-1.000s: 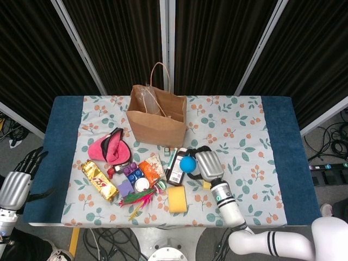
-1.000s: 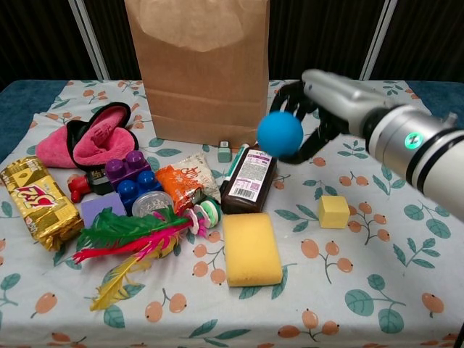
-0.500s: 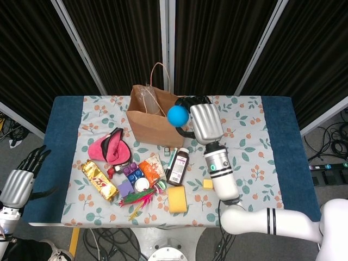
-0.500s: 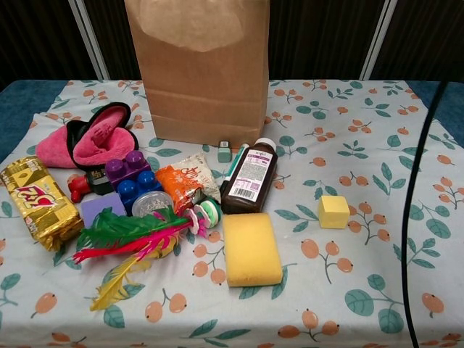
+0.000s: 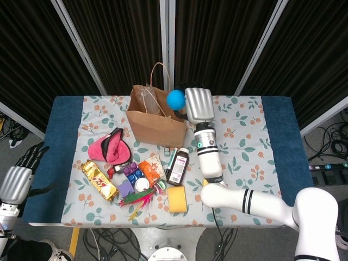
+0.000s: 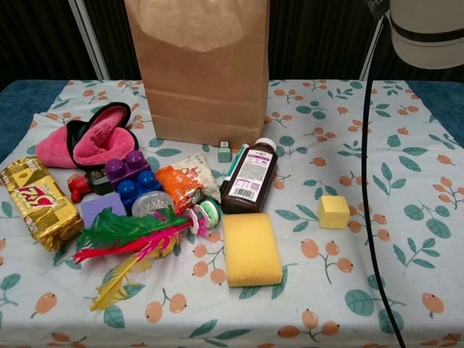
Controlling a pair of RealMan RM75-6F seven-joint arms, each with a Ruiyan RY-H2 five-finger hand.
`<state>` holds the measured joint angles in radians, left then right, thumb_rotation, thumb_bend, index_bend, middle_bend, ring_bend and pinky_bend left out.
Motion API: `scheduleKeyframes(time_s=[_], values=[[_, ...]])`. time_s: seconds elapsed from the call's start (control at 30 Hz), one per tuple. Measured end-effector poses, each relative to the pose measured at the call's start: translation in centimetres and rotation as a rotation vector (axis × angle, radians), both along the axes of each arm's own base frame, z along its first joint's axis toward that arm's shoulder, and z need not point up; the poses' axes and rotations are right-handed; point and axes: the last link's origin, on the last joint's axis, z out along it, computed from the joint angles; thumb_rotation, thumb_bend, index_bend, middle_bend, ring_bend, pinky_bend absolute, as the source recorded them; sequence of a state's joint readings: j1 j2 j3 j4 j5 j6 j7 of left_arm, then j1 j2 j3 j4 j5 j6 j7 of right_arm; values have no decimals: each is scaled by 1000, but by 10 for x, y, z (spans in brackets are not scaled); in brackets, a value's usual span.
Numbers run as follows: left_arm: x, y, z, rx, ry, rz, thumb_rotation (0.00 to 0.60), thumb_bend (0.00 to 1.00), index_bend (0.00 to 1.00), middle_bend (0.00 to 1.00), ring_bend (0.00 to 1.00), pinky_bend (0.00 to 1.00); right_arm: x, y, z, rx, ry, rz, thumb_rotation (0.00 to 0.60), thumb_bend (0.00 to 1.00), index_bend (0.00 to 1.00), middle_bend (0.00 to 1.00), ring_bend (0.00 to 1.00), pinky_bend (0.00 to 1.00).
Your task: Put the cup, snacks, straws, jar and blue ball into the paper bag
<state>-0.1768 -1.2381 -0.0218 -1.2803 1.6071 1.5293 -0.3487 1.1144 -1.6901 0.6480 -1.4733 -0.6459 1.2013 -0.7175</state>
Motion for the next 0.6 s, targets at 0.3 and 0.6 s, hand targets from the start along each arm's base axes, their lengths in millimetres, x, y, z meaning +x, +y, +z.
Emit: scheduleKeyframes(time_s=[0.3,0.6], values=[[1,-3,-2,-10,4,-1,600,110,95,108,64,223,4,4,17,-7,-62,73,600,0,0,88,0,0],[5,-12,-8,-39,13,-11,600,110,95,108,64,223,-27,55,62,-90,45,209,600,0,13,101,0,0]])
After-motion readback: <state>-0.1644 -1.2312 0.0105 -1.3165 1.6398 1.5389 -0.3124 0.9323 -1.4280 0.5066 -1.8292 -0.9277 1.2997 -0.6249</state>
